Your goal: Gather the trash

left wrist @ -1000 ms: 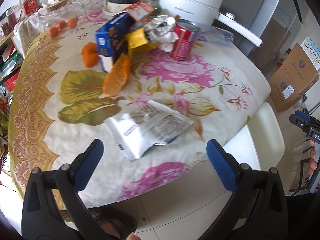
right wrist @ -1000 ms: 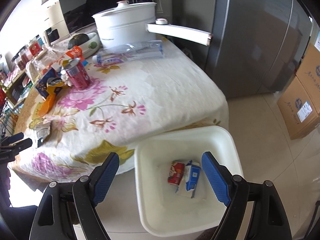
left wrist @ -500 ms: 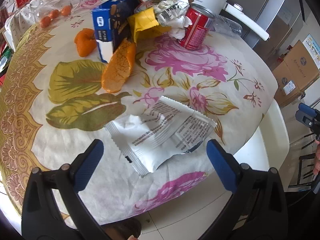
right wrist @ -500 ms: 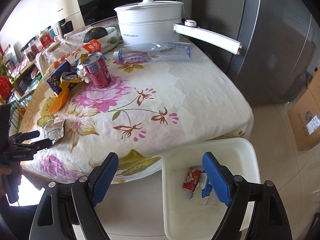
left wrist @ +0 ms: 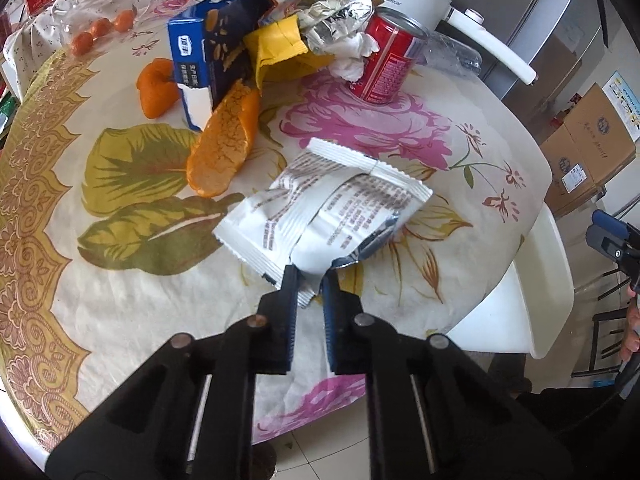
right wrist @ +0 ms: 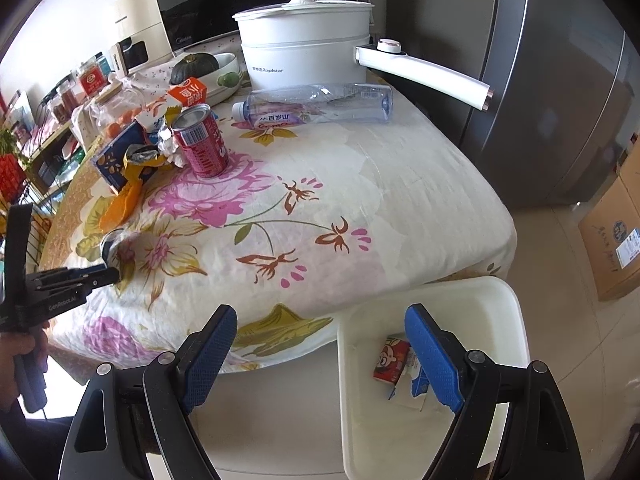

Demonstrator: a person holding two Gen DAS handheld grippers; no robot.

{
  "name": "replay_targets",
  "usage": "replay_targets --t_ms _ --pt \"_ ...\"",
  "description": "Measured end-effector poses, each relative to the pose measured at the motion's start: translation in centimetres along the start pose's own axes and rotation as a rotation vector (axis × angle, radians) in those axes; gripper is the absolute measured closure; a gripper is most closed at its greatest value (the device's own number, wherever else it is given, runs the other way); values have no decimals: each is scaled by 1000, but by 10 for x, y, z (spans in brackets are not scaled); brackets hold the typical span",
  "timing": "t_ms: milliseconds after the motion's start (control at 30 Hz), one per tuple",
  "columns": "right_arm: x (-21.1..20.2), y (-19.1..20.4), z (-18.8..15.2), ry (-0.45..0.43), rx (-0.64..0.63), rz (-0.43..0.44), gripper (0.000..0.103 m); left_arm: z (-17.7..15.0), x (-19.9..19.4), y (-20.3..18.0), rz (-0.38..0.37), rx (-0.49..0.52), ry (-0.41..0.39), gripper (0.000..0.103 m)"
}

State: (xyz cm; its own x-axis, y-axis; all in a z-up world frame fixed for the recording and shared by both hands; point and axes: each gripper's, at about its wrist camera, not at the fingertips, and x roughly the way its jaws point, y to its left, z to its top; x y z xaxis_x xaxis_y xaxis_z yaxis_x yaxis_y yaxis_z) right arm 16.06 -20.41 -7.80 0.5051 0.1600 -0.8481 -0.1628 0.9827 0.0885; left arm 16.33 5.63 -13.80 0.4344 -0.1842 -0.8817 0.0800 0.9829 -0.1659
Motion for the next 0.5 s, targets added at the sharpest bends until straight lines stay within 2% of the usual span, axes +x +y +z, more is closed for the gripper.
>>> replay_targets --t_ms 133,500 --pt "3 8 8 -16 21 15 16 0 -14 1 -12 -3 -36 97" --pt "35 57 47 -92 24 62 15 2 -55 45 -41 -129 -141 100"
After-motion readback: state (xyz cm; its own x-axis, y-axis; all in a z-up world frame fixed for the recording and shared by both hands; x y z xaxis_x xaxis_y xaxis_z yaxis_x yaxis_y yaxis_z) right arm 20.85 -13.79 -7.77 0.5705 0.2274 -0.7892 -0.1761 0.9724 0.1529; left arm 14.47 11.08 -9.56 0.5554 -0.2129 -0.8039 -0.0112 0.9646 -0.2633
